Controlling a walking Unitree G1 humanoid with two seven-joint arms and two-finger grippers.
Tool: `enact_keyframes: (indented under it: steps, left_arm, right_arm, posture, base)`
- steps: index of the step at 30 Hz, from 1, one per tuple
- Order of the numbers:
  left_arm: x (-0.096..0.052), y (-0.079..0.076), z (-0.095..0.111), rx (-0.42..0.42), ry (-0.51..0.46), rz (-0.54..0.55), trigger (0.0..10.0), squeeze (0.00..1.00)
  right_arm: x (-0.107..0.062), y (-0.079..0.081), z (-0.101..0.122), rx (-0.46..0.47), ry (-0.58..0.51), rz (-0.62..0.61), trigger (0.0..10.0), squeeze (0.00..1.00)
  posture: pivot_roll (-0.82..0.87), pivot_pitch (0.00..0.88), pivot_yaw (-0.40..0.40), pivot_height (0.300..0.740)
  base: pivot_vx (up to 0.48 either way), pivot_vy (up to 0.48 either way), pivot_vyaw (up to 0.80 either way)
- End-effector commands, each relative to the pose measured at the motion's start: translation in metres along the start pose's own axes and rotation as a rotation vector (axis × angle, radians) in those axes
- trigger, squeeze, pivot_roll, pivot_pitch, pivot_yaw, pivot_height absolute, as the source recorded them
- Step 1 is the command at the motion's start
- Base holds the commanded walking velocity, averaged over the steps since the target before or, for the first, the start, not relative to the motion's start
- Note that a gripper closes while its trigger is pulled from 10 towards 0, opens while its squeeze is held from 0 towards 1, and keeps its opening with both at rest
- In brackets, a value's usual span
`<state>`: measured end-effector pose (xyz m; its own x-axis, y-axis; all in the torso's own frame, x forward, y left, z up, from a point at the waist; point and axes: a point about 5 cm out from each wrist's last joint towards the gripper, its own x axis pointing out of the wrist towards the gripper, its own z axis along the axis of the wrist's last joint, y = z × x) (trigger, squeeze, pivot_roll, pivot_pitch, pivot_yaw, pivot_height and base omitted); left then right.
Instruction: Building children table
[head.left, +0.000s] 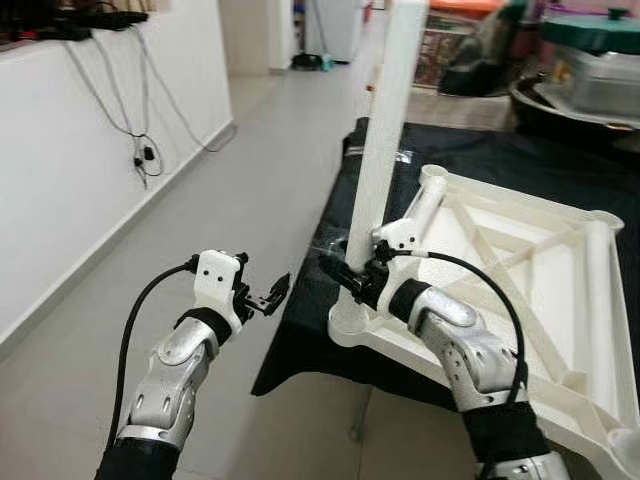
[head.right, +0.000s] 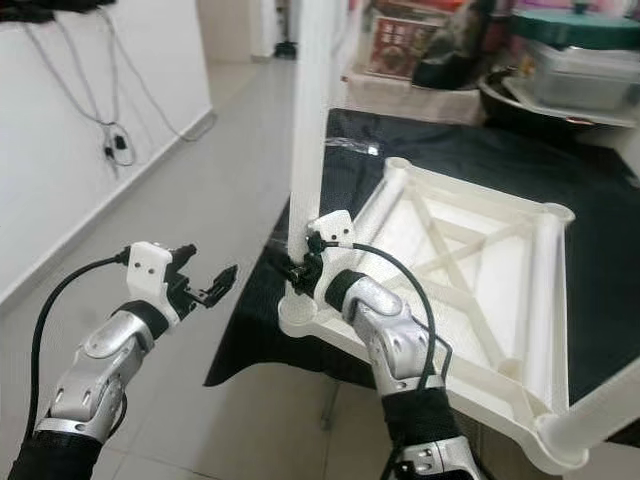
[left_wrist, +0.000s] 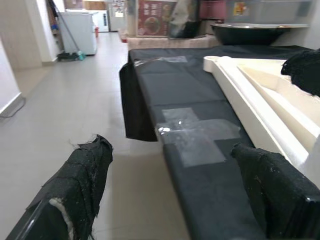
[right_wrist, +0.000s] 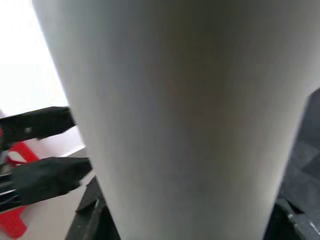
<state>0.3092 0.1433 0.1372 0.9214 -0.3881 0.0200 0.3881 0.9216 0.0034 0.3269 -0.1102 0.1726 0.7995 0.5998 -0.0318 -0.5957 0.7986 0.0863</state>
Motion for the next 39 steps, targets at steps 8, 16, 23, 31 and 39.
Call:
enact_keyframes:
  steps: [8,16,23,31,39]
  left_arm:
    - [0.005,-0.002,-0.004,0.001,0.020,-0.015,10.0,0.00]
    - [0.001,-0.005,-0.008,-0.007,0.026,-0.010,10.0,0.00]
    - [0.003,-0.007,-0.008,-0.010,0.027,-0.019,10.0,0.00]
    - [0.003,-0.002,-0.008,-0.010,0.024,-0.008,10.0,0.00]
    - [0.003,-0.003,-0.007,-0.013,0.013,0.007,10.0,0.00]
  right_arm:
    - [-0.033,-0.056,-0.052,0.114,0.137,-0.639,0.0,0.00]
    - [-0.092,-0.081,-0.070,0.161,0.251,-1.237,2.4,0.00]
    - [-0.051,-0.041,-0.055,0.159,0.155,-0.913,10.0,1.00]
    - [-0.017,-0.024,-0.029,0.241,0.067,-0.397,10.0,0.00]
    - [-0.029,-0.065,-0.002,0.005,0.017,-0.122,10.0,0.00]
  posture:
    - [0.09,0.000,-0.048,0.740]
    - [0.08,0.000,-0.048,0.740]
    - [0.08,0.000,-0.055,0.740]
    - [0.08,0.000,-0.057,0.740]
    - [0.10,0.000,-0.083,0.740]
  base:
    - [0.000,0.000,0.00]
    - [0.000,0.000,0.00]
    - [0.000,0.000,0.00]
    - [0.000,0.000,0.00]
    - [0.000,0.000,0.00]
